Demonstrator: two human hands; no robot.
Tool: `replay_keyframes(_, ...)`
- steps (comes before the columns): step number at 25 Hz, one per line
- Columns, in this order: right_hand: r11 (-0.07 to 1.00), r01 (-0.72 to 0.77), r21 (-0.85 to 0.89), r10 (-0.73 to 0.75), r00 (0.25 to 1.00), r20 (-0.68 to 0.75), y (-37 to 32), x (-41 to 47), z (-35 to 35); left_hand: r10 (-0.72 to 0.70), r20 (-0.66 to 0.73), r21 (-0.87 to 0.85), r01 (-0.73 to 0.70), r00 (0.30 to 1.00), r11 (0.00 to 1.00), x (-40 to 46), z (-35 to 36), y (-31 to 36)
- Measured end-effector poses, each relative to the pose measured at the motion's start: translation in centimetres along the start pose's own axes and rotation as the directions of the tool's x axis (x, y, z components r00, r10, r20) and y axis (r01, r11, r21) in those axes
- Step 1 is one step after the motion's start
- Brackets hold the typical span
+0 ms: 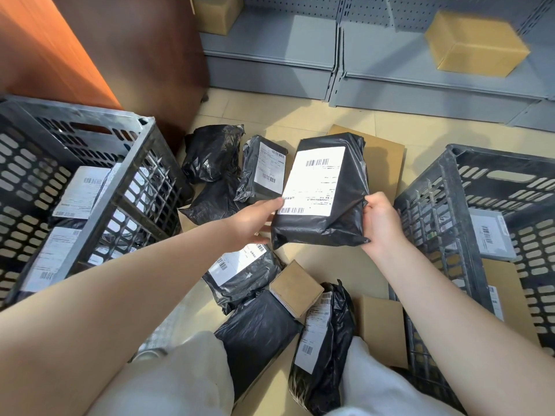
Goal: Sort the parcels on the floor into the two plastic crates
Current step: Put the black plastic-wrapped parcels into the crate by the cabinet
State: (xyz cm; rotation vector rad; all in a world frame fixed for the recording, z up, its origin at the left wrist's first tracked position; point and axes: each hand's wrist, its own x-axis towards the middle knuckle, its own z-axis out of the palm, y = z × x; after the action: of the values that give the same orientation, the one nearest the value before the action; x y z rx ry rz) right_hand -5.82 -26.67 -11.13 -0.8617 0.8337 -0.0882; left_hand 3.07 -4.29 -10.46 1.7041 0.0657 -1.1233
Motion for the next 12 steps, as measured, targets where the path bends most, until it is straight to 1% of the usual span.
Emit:
replay_keyframes(2, 0.999, -0.023, 0.048, 0.021, 0.998, 0.054, 0.3, -0.2, 0.6, -0.01, 0.103, -0.194, 0.03, 0.995, 0.981, -0.5, 0.1, 0.5)
replay_keyframes(4, 0.999, -0.031, 0.043, 0.027, 0.995, 0.093, 0.5, -0.7, 1.2, 0.015, 0.181, -0.301, 0.041, 0.983, 0.953, -1.0, 0.1, 0.9)
replay_keyframes(6, 0.999, -0.046, 0.01, 0.045, 0.994, 0.1, 0.6, -1.0, 1.7, 0.029, 0.178, -0.319, 0.03, 0.984, 0.947, -1.6, 0.0, 1.2)
replay_keyframes(8, 0.997, -0.079, -0.026, 0.081, 0.993, 0.084, 0.4, -1.5, 2.4, 0.026, 0.143, -0.304, 0.019, 0.989, 0.953, -2.0, -0.3, 1.3)
replay_keyframes(11, 0.978, -0.105, -0.183, 0.117, 0.992, 0.054, 0.2, -2.5, 3.6, 0.045, 0.082, -0.274, -0.021, 0.996, 0.961, -2.7, -1.7, 1.5)
replay_keyframes(12, 0.968, -0.097, -0.23, 0.115, 0.991, 0.065, 0.2, -2.8, 4.1, 0.054, 0.069, -0.273, -0.033, 0.996, 0.961, -3.0, -2.3, 1.5)
